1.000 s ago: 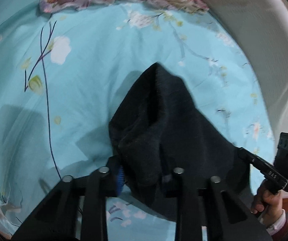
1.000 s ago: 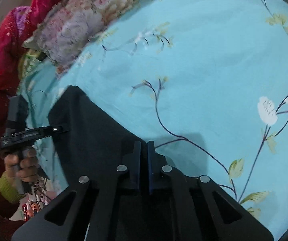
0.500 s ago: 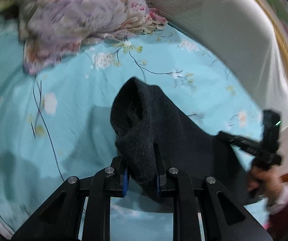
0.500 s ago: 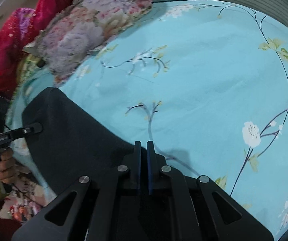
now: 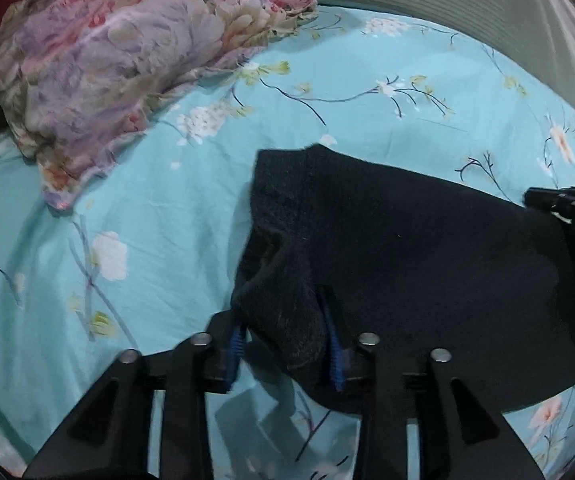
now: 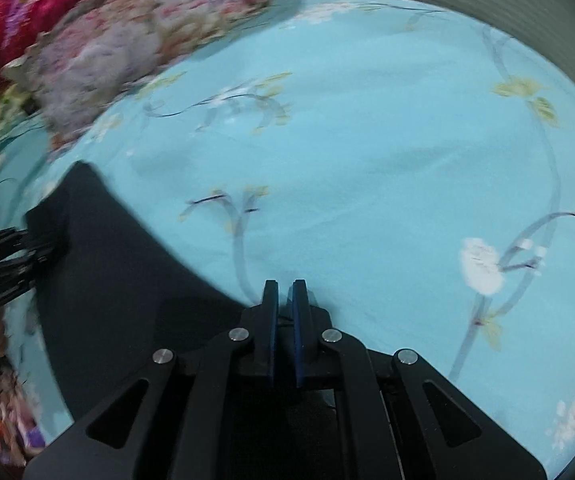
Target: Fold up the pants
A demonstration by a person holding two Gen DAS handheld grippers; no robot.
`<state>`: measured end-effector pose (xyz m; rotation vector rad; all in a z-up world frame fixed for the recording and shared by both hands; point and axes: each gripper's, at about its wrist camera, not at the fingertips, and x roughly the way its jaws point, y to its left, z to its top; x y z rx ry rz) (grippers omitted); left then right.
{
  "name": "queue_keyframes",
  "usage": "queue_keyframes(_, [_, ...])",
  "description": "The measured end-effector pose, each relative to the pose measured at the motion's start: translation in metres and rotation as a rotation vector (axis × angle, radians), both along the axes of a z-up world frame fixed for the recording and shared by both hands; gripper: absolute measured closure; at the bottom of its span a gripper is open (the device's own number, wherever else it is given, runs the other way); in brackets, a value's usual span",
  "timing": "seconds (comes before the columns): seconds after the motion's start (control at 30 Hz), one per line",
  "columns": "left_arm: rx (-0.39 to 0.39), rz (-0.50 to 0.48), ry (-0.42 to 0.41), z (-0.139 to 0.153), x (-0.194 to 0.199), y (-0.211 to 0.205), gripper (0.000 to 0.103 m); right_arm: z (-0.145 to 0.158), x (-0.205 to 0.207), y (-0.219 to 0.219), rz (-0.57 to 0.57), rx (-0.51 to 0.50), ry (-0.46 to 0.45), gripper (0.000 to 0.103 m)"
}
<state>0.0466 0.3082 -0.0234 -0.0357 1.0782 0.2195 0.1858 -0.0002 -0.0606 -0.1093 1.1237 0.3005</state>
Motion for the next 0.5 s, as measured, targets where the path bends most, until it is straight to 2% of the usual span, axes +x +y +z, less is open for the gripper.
queue_keyframes(0.03, [0.015,0.008,-0.004,0.005,-0.001,0.0,0.053,0.004,-0.001,-0.006,-0.028,0.017,0.0,0.093])
queue_keyframes(0.1, [0.06,0.038,-0.019,0.018,-0.004,0.004,0.046,0.015,-0.005,-0.018,-0.071,0.067,-0.004,0.093])
queue_keyframes(0.13, [0.055,0.051,-0.026,0.025,-0.005,0.007,0.041,0.021,-0.009,-0.022,-0.082,0.079,-0.01,0.093])
queue_keyframes(0.23, [0.021,0.09,-0.058,0.045,-0.01,0.014,0.041,0.04,-0.026,-0.034,-0.123,0.119,-0.026,0.089])
queue_keyframes(0.27, [0.006,0.09,-0.062,0.049,-0.013,0.014,0.041,0.045,-0.034,-0.039,-0.141,0.136,-0.026,0.079])
queue_keyframes(0.3, [-0.011,0.09,-0.066,0.053,-0.012,0.013,0.04,0.049,-0.042,-0.045,-0.158,0.148,-0.028,0.063])
queue_keyframes(0.33, [-0.024,0.085,-0.071,0.057,-0.01,0.009,0.04,0.053,-0.049,-0.048,-0.169,0.16,-0.034,0.057])
queue_keyframes(0.37, [-0.031,0.076,-0.074,0.06,-0.009,0.005,0.04,0.057,-0.059,-0.051,-0.181,0.172,-0.043,0.054])
queue_keyframes(0.5, [-0.056,-0.002,-0.073,0.067,0.002,-0.029,0.038,0.067,-0.096,-0.068,-0.233,0.207,-0.048,0.054])
